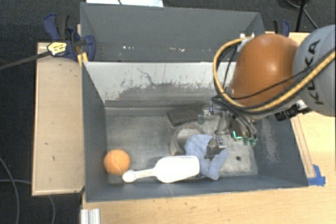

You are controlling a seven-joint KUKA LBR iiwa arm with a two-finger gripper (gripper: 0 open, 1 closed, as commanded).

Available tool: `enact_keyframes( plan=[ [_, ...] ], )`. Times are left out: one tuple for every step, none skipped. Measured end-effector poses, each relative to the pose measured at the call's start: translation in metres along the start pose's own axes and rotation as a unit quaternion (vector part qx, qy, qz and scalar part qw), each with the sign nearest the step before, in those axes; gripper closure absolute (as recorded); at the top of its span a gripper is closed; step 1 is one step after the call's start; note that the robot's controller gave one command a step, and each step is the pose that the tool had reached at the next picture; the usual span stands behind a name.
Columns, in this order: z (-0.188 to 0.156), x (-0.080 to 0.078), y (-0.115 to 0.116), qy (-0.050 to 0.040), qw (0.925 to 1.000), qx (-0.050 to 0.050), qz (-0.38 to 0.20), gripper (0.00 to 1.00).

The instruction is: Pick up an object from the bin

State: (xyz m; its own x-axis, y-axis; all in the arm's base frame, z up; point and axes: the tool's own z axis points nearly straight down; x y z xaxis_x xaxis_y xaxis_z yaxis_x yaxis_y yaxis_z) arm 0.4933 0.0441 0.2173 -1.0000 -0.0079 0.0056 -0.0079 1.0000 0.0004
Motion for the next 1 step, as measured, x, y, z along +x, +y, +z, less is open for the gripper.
enact_keyframes(
  plan=[
    [-0.0039,-0.0017,-0.0002,-0.0042,1.0000,0.000,0.002,1.00]
  ],
)
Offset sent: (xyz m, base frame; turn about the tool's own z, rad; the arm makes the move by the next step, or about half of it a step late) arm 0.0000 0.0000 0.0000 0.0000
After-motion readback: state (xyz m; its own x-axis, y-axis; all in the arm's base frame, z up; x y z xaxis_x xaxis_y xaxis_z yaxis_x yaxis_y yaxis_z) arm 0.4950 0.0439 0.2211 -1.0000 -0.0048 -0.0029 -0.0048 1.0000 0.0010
